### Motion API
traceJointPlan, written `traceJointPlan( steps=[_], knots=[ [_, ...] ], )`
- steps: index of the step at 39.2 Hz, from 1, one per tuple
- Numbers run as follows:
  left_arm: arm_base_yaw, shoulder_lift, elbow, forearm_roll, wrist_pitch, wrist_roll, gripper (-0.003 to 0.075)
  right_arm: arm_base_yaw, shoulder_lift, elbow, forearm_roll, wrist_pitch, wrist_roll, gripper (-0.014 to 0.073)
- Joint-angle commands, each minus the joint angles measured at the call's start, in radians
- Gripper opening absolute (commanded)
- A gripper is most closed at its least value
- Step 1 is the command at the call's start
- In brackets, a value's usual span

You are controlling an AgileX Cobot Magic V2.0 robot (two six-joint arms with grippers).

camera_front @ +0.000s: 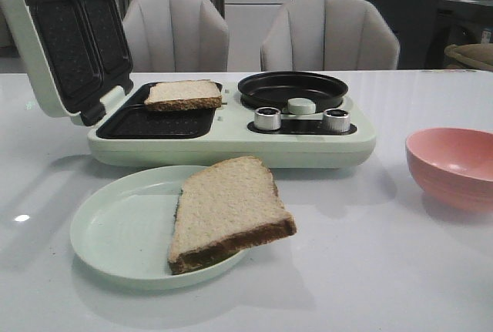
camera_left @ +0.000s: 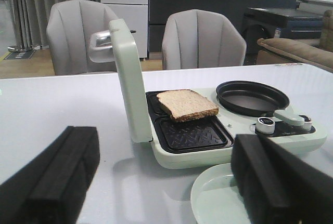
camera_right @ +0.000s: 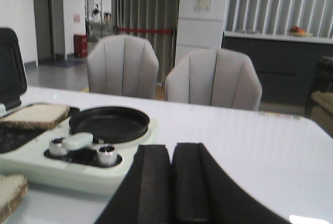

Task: Make breakfast with bread and shrimp
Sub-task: 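Withdraw the left gripper up and away from the sandwich maker, then reach the right gripper to the plate and grasp the remaining bread slice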

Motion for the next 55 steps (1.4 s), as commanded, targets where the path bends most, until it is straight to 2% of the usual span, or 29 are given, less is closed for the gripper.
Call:
traceJointPlan(
  steps=[1,13,26,29,36,39,50,55],
  knots=[
    [-0.007,0.009,-0.026,-0.002,-0.086,-0.010,0.0583,-0.007,-0.007,-0.058,0.017,-0.110,-0.003,0.0118],
    [-0.007,0.009,-0.026,-0.002,-0.090,-0.010,0.0583,-0.007,0.224,-0.331,0.050,0.278,-0.003,0.0118],
    [-0.007,0.009,-0.026,-0.002,-0.093,-0.010,0.0583,-0.007,0.272,-0.334,0.114,0.258,-0.005,0.0119],
    [-0.007,0.009,-0.026,-0.002,-0.093,-0.010,0.0583,-0.007,0.316,-0.337,0.114,0.257,-0.006,0.0157],
    [-0.007,0.009,-0.026,-0.002,-0.100,-0.010,0.0583,-0.007,0.455,-0.398,0.114,0.270,-0.006,0.0406],
    [-0.007,0.009,-0.026,-0.002,-0.100,-0.010,0.0583,-0.007,0.523,-0.444,0.115,0.300,-0.006,0.0465],
    [-0.007,0.009,-0.026,-0.002,-0.100,-0.010,0.0583,0.042,0.778,-0.663,0.283,0.493,-0.006,0.0479],
    [-0.007,0.009,-0.026,-0.004,-0.100,-0.010,0.0583,0.095,0.905,-0.746,0.397,0.513,-0.015,0.0479]
  ],
)
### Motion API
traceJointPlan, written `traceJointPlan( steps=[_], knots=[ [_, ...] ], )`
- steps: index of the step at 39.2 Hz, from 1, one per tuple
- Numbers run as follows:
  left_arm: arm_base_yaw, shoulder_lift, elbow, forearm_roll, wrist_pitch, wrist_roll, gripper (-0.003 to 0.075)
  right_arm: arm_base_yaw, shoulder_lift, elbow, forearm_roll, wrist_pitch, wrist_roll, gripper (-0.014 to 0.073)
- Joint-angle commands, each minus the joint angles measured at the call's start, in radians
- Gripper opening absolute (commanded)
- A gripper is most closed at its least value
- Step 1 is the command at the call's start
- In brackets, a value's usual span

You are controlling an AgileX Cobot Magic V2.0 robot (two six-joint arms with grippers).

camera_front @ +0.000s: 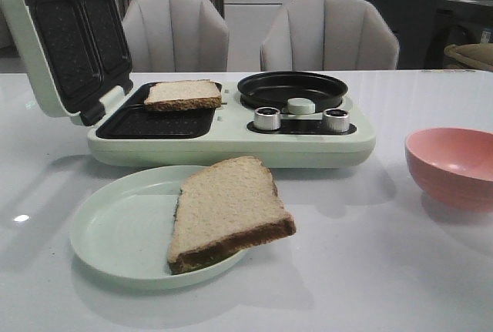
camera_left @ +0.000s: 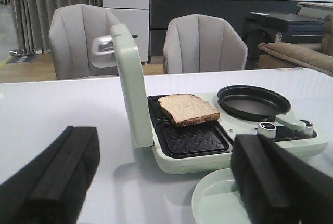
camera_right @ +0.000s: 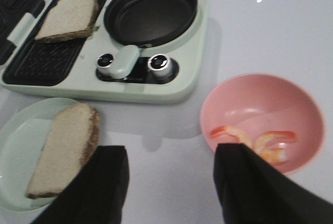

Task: Make breakfast with bread and shrimp
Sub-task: 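Reach the right gripper to the plate and grasp the remaining bread slice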

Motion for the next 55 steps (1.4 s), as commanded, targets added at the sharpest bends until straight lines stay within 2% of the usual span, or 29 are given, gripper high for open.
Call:
traceJointPlan(
  steps=[1,13,20,24,32,42,49,55],
  knots=[
    [-0.007,0.009,-0.026,-0.007,-0.084,-0.008,0.0583,0.038,0.094,-0.091,0.093,-0.043,-0.015,0.0479],
    [-0.007,0.009,-0.026,-0.007,-0.084,-0.008,0.0583,0.158,0.438,-0.241,0.205,-0.044,-0.015,0.0479],
    [-0.007,0.009,-0.026,-0.007,-0.084,-0.008,0.0583,0.166,0.600,-0.288,0.288,-0.045,-0.050,0.0479],
    [-0.007,0.009,-0.026,-0.007,-0.084,-0.008,0.0583,0.166,0.674,-0.309,0.365,-0.034,-0.118,0.0479],
    [-0.007,0.009,-0.026,-0.007,-0.084,-0.008,0.0583,0.166,0.787,-0.357,0.564,0.014,-0.378,0.0479],
    [-0.007,0.009,-0.026,-0.007,-0.084,-0.008,0.0583,0.141,0.918,-0.405,0.878,0.110,-0.657,0.0479],
    [-0.007,0.009,-0.026,-0.007,-0.084,-0.008,0.0583,0.132,0.977,-0.423,0.930,0.073,-0.699,0.0479],
    [-0.007,0.009,-0.026,-0.007,-0.084,-0.008,0.0583,0.132,1.017,-0.445,0.931,0.124,-0.701,0.0479]
  ],
)
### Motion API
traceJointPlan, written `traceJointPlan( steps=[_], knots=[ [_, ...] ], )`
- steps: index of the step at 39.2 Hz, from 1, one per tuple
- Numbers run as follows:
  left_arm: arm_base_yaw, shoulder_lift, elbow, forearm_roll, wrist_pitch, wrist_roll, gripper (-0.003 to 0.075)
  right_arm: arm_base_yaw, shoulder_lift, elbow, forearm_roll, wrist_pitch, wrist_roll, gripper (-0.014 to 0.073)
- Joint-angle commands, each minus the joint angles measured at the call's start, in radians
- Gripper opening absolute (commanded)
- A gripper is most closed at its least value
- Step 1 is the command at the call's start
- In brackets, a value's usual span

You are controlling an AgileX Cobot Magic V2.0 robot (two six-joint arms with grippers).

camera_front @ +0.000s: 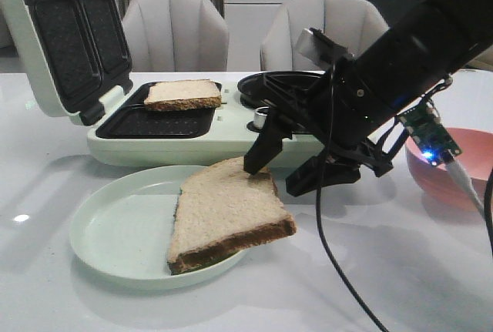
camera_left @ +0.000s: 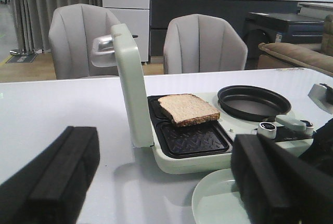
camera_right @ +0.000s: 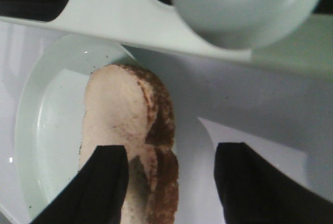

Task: Make breakfast with bread and shrimp
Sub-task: 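Reach the right gripper to the plate and grasp the remaining bread slice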

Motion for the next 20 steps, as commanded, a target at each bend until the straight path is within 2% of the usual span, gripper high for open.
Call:
traceJointPlan(
  steps=[1,5,15,20],
  knots=[
    [-0.007,0.009,-0.027,-0.007,-0.083,-0.006,0.0583,-0.004,-0.022,-0.043,0.036,0.051,-0.022,0.0479],
    [-0.007,0.009,-0.027,-0.007,-0.083,-0.006,0.0583,-0.004,-0.004,-0.060,0.048,0.083,-0.049,0.0454],
    [-0.007,0.009,-0.027,-0.007,-0.083,-0.006,0.0583,-0.004,0.002,-0.075,0.062,0.099,-0.053,0.0235],
    [-0.007,0.009,-0.027,-0.007,-0.083,-0.006,0.0583,-0.004,-0.016,-0.076,0.064,0.097,-0.065,0.0220]
  ],
)
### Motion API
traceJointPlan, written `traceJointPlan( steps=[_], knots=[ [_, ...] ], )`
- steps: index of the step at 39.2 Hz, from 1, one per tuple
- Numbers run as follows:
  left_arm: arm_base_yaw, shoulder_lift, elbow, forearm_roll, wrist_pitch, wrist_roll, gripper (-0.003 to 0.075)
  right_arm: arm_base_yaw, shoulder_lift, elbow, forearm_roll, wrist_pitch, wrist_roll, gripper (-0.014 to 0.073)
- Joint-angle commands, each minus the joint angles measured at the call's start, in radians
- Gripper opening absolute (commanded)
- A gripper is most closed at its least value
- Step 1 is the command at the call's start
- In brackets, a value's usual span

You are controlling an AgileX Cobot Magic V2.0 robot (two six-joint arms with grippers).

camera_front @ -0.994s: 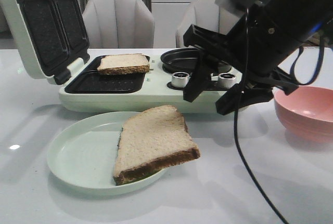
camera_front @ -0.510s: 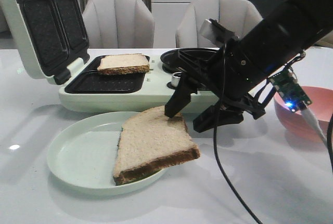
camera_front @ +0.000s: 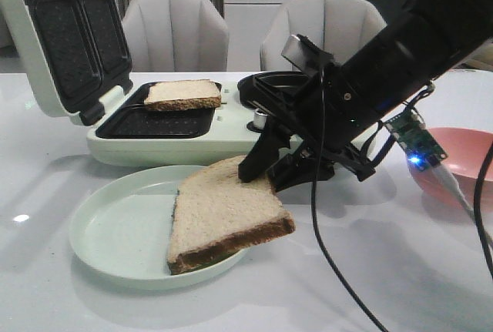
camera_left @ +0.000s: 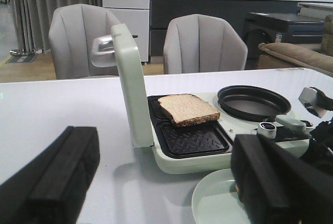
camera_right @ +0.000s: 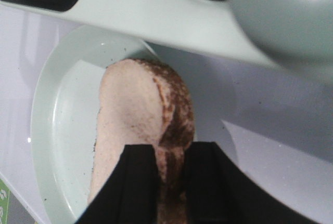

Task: Make breakfast with bread and shrimp
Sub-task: 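Reach the right gripper to the plate and grasp the remaining bread slice, then carry the bread with the right gripper and lay it on the first slice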

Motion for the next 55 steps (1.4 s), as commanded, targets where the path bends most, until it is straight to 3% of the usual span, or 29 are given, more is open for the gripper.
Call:
traceJointPlan(
  steps=[1,16,24,34,55],
  knots=[
    [-0.007,0.009,-0.027,-0.007,-0.083,-0.006,0.0583,-0.004,-0.071,-0.030,0.033,0.024,-0.028,0.0220],
    [-0.007,0.009,-0.027,-0.007,-0.083,-0.006,0.0583,-0.004,-0.240,-0.036,0.088,0.040,-0.079,0.0220],
    [-0.007,0.009,-0.027,-0.007,-0.083,-0.006,0.0583,-0.001,-0.218,-0.134,0.296,0.088,-0.184,0.0220],
    [-0.007,0.009,-0.027,-0.007,-0.083,-0.006,0.0583,0.035,-0.094,-0.293,0.520,0.014,-0.381,0.0220],
    [-0.007,0.009,-0.027,-0.007,-0.083,-0.006,0.0583,0.090,0.127,-0.524,0.537,-0.181,-0.396,0.0258]
  ],
)
